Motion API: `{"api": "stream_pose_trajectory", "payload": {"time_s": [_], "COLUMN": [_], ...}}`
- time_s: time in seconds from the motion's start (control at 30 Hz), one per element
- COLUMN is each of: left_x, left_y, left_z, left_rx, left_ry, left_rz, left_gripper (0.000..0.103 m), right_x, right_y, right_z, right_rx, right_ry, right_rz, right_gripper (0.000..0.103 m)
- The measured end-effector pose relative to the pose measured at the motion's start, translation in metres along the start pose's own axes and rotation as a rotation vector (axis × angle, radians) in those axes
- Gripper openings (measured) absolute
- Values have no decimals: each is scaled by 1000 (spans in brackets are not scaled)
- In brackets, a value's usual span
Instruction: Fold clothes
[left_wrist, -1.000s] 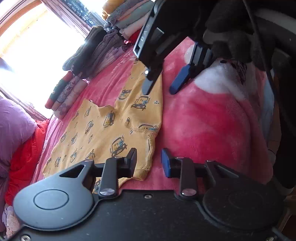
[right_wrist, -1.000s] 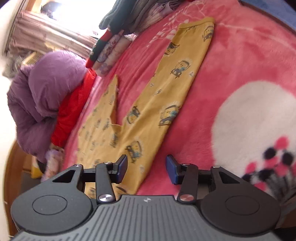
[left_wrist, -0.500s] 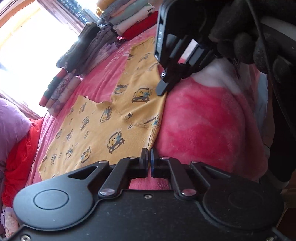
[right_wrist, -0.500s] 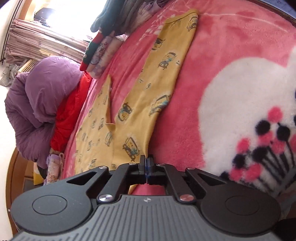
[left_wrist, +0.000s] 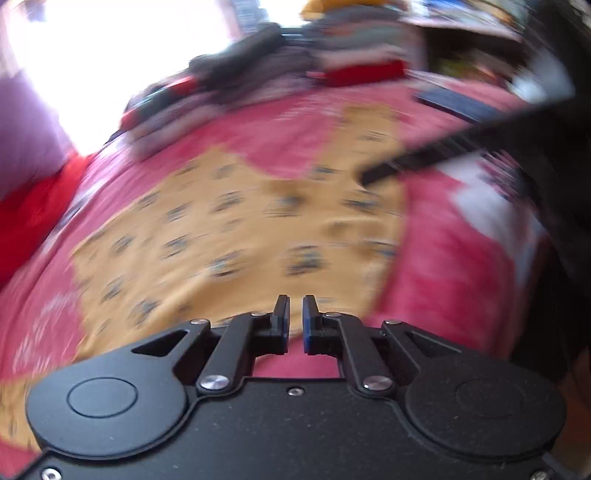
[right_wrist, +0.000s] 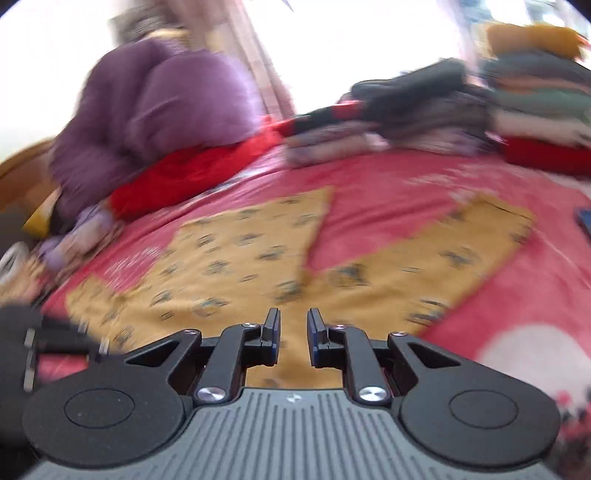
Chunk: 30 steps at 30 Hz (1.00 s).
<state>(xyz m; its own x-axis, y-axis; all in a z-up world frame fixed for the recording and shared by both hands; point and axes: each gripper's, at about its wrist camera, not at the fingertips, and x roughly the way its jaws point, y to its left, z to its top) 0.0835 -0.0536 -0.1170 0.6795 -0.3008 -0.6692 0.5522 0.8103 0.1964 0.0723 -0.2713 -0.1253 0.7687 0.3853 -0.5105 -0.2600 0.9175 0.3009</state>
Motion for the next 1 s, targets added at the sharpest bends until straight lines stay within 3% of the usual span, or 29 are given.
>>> {"api": "stream_pose_trajectory", "payload": {"time_s": [0.13,0.27,0.4,0.57,0.77,0.83,0.9,1.0], "left_x": [6,-6,-23,-29,-27,-24,-11,-21], "left_y": [62,125,152,142,97,85,81,83], "left_z": [-20,-45,-61,-56,-51,-54,-66,-70], "left_rx": [-276,-562,-655,-579,-288,-223,-192,-205], "left_ry": [51,44,24,-28,-38,0,113,92], "left_rz": [136,258,332,260,113,73,71,57], "left_gripper": [4,4,4,8,13,13,13,14], "right_x": [40,16,17,37,52,59,71,66], "right_y": [4,6,18,53,89,93,92,87], "right_z": [-16,-4,4,-3,-9,-12,-17,-15], "right_rx": [-34,-45,-113,-261,-371,-382,-388,-349], "right_ry": [241,176,116,111,114,147,228,248], "right_rz": [-22,-11,-2,40,117,116,110,126], "right_gripper": [18,19,21,21,21,21,24,25]}}
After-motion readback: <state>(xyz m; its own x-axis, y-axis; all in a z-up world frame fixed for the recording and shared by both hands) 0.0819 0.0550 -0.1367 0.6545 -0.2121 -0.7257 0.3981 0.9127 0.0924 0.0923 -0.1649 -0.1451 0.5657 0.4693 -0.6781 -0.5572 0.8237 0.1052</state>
